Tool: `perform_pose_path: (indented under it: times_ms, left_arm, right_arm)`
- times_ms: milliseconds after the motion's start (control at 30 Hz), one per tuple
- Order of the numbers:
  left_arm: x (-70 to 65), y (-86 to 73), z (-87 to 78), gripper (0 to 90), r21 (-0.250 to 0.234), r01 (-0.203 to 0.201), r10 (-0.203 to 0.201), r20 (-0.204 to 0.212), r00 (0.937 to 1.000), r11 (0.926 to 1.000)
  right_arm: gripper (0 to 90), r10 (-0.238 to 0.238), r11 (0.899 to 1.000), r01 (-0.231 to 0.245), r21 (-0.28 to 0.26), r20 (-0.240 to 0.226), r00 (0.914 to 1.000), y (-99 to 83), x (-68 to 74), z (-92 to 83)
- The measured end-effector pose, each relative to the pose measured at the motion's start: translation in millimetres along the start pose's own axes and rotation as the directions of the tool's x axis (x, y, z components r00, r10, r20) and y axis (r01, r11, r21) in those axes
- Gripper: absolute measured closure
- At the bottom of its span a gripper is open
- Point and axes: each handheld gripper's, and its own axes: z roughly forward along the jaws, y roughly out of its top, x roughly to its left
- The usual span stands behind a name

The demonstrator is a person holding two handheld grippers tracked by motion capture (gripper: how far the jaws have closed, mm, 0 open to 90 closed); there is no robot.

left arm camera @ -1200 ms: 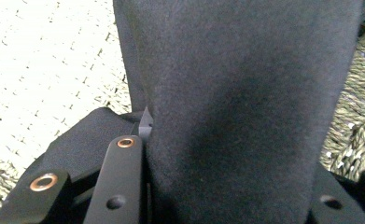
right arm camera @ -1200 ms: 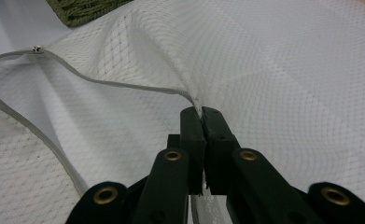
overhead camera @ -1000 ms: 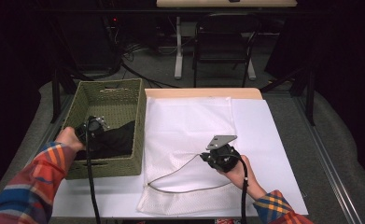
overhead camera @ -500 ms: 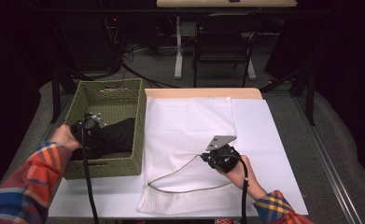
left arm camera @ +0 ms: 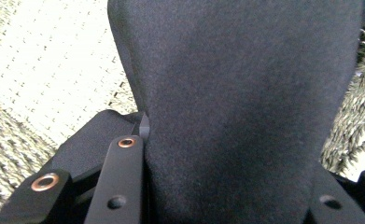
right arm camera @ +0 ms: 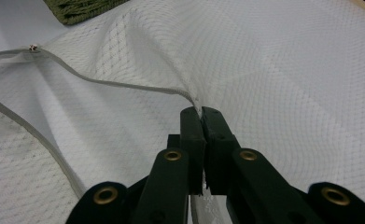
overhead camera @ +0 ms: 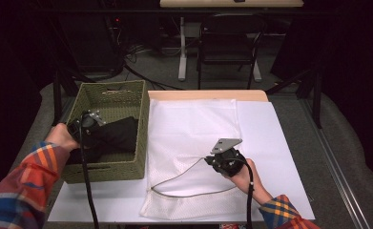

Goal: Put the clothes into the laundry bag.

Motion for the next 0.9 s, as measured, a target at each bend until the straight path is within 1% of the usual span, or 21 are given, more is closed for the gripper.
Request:
perform_pose_path:
  times_ms: [33,100,133,200,267,300,333,367,400,467,500,533,600,667,733,800,833,900]
  left_arm:
    - [-0.5,0.6,-2.7,63.1,0.004,-0.002,0.002,-0.008,1.0000,1.0000]
    - [-0.3,1.0,-6.2,63.1,0.002,-0.001,0.001,-0.011,0.9999,1.0000]
    - [0.1,1.3,-8.4,63.1,0.001,-0.003,0.003,-0.014,0.9999,1.0000]
    - [0.5,1.7,-10.6,63.2,0.002,-0.003,0.003,-0.011,0.9999,1.0000]
    - [1.2,2.8,-15.3,63.2,-0.002,-0.007,0.007,-0.020,0.9998,1.0000]
    - [1.6,3.3,-20.4,63.2,-0.014,0.002,-0.002,-0.022,0.9998,0.9999]
    - [2.2,4.0,-22.9,63.2,-0.013,-0.006,0.006,-0.026,0.9997,0.9999]
    - [1.9,4.1,-24.5,63.2,-0.019,-0.002,0.002,-0.027,0.9996,0.9998]
    - [2.1,4.6,-26.0,63.2,-0.016,-0.006,0.006,-0.023,0.9997,0.9999]
    - [2.1,5.5,-29.8,63.2,-0.015,-0.013,0.013,-0.032,0.9994,0.9998]
    - [2.1,5.5,-31.7,63.3,-0.015,-0.010,0.009,-0.030,0.9995,0.9998]
    - [2.2,5.3,-34.2,63.3,-0.018,-0.008,0.007,-0.036,0.9993,0.9998]
    - [2.0,4.3,-39.6,63.3,-0.029,0.001,-0.002,-0.037,0.9993,0.9996]
    - [2.4,4.4,-46.6,63.3,-0.034,-0.008,0.007,-0.039,0.9992,0.9994]
    - [2.2,4.5,-54.2,63.3,-0.043,-0.006,0.004,-0.049,0.9988,0.9991]
    - [2.8,3.0,-59.9,63.3,-0.057,0.006,-0.009,-0.045,0.9989,0.9983]
    - [2.7,2.6,-62.4,63.3,-0.058,0.010,-0.013,-0.050,0.9987,0.9983]
    - [2.3,3.5,-67.5,63.3,-0.051,-0.003,0.000,-0.059,0.9982,0.9987]
  right_arm:
    - [88.2,0.002,1.000,-0.002,0.001,0.001,1.0000,-0.4,-0.4,0.1]
    - [88.2,0.008,1.000,-0.008,-0.004,0.003,1.0000,-0.2,-0.1,-0.5]
    - [88.2,0.001,1.000,-0.001,-0.005,0.002,1.0000,0.3,-0.4,-0.8]
    - [88.2,0.003,1.000,-0.003,-0.006,0.003,1.0000,0.7,-0.3,-1.3]
    - [88.2,0.007,1.000,-0.007,-0.003,0.005,1.0000,0.5,-0.5,-1.1]
    - [88.2,0.003,1.000,-0.003,-0.003,0.008,1.0000,0.7,-0.4,-1.6]
    - [88.2,0.003,1.000,-0.003,-0.003,0.009,1.0000,0.7,-0.6,-1.7]
    - [88.3,0.004,1.000,-0.004,-0.004,0.011,0.9999,0.9,-0.6,-2.0]
    - [88.2,0.004,1.000,-0.004,-0.004,0.011,0.9999,1.0,-0.8,-2.0]
    - [88.3,0.005,1.000,-0.005,-0.004,0.011,0.9999,0.9,-1.0,-1.6]
    - [88.3,0.007,1.000,-0.007,-0.003,0.012,0.9999,0.7,-0.9,-1.5]
    - [88.3,0.005,1.000,-0.005,-0.006,0.012,0.9999,0.7,-0.9,-1.6]
    - [88.3,0.006,1.000,-0.006,-0.009,0.012,0.9999,0.5,-0.5,-2.9]
    - [88.3,0.007,1.000,-0.007,-0.010,0.017,0.9998,0.2,-0.9,-4.2]
    - [88.4,0.015,1.000,-0.015,-0.010,0.020,0.9997,0.0,-1.4,-4.8]
    - [88.4,0.015,1.000,-0.015,-0.009,0.021,0.9997,-0.3,-1.7,-4.7]
    - [88.3,0.014,1.000,-0.014,-0.009,0.022,0.9997,-0.1,-1.4,-4.8]
    - [88.3,0.010,1.000,-0.010,-0.010,0.026,0.9996,1.1,-1.1,-5.1]
